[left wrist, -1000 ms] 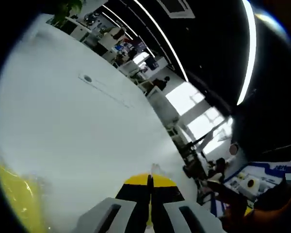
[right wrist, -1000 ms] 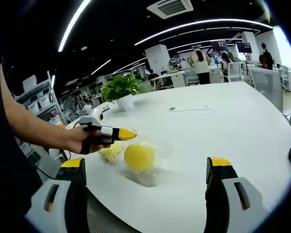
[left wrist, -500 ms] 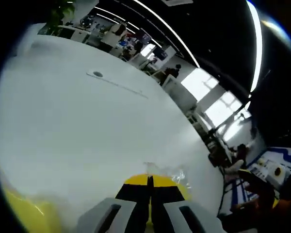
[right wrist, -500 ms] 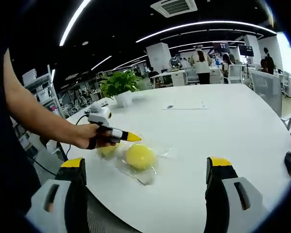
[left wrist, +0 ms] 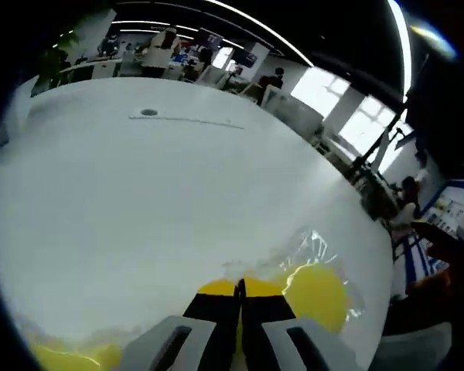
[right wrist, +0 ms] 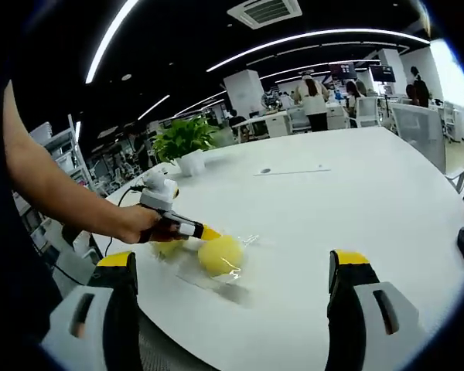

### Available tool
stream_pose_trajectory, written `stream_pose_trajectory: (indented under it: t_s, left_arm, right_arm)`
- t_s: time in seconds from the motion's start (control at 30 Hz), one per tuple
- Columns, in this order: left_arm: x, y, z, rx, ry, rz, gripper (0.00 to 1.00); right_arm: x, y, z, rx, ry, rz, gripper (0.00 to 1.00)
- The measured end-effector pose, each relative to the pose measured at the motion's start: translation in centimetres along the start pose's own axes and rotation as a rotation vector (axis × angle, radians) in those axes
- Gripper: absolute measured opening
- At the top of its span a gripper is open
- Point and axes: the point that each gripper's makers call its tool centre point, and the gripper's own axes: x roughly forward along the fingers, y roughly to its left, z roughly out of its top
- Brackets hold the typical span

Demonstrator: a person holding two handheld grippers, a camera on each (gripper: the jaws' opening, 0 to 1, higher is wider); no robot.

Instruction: Compare the silicone blocks by pressing each to a similar depth, holding the contact briefly, and releasing to observe deformation and rebound differences across the visible hardness samples.

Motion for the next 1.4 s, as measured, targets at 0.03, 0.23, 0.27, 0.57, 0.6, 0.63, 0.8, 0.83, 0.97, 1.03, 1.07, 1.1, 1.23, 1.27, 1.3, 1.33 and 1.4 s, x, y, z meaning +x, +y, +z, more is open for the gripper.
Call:
stream_pose_trajectory:
  t_s: [0.03,0.23,0.27,0.57,0.6,0.63,0.8,0.83,0.97,1.03,1.07,1.1,1.23,1.27,1.3,1.33,1.4]
  left_arm:
    - [0.0,-0.1,0.0,-0.036,-0.002,-0.002,0.00]
    - [-1.9,1.5,3.5,-0.067,-0.161,0.092,0.40]
    - [-2.6,0.8,4.9,-0.058,-0.212,0.062,0.48]
    - [-12.7,0.4,11.3,0.097,-0.401,-0.044,1.00]
    - [-14.7,1.0,11.3,0.099,-0.407,-0.031,0.99]
    - [-16.0,1.4,11.3,0.115,-0.417,-0.022,1.00]
    - [-23.2,4.2,9.5,0.199,-0.414,0.028,1.00]
    - [-24.2,4.9,9.0,0.183,-0.414,0.040,1.00]
    - [-28.5,8.2,6.4,0.152,-0.428,0.125,1.00]
    - [-29.7,9.5,4.3,0.116,-0.420,0.124,1.00]
    - [-30.1,10.3,3.3,0.095,-0.410,0.134,1.00]
    - [-30.5,11.0,2.1,0.083,-0.392,0.156,1.00]
    - [-33.5,12.0,-0.5,0.050,-0.458,0.217,1.00]
    - [-34.2,11.6,-0.2,0.036,-0.498,0.213,1.00]
    - [-34.6,11.2,-0.3,0.015,-0.502,0.207,1.00]
    - [-34.7,10.4,-0.7,0.047,-0.462,0.207,1.00]
    - [-34.5,9.9,-1.2,0.071,-0.434,0.207,1.00]
  right_arm:
    - [0.0,-0.1,-0.1,0.003,0.003,0.000,0.97]
    - [0.9,-0.5,-0.3,0.018,0.024,0.032,0.97]
    - [1.2,-0.6,-0.2,0.029,0.023,0.036,0.97]
    - [3.1,-1.3,3.4,-0.030,-0.022,0.082,0.97]
    - [3.3,-1.3,3.4,-0.048,0.005,0.085,0.97]
    - [3.4,-1.2,3.5,-0.046,0.009,0.082,0.97]
    - [3.7,-0.1,3.6,-0.080,0.057,0.072,0.96]
    - [3.8,0.0,3.7,-0.096,0.055,0.056,0.97]
    - [3.0,0.0,3.7,-0.090,0.058,0.012,0.97]
    - [2.5,-0.1,3.4,-0.083,0.065,-0.015,0.97]
    - [2.3,-0.1,3.2,-0.087,0.067,-0.020,0.97]
    - [2.0,-0.2,2.8,-0.089,0.072,-0.031,0.97]
    - [0.9,-0.2,1.2,-0.110,0.120,-0.061,0.97]
    - [0.3,-0.2,0.9,-0.105,0.134,-0.072,0.97]
    - [-0.1,-0.1,0.8,-0.103,0.141,-0.075,0.97]
    - [-0.7,-0.1,1.2,-0.111,0.134,-0.086,0.97]
    - [-1.4,0.0,2.1,-0.144,0.110,-0.107,0.97]
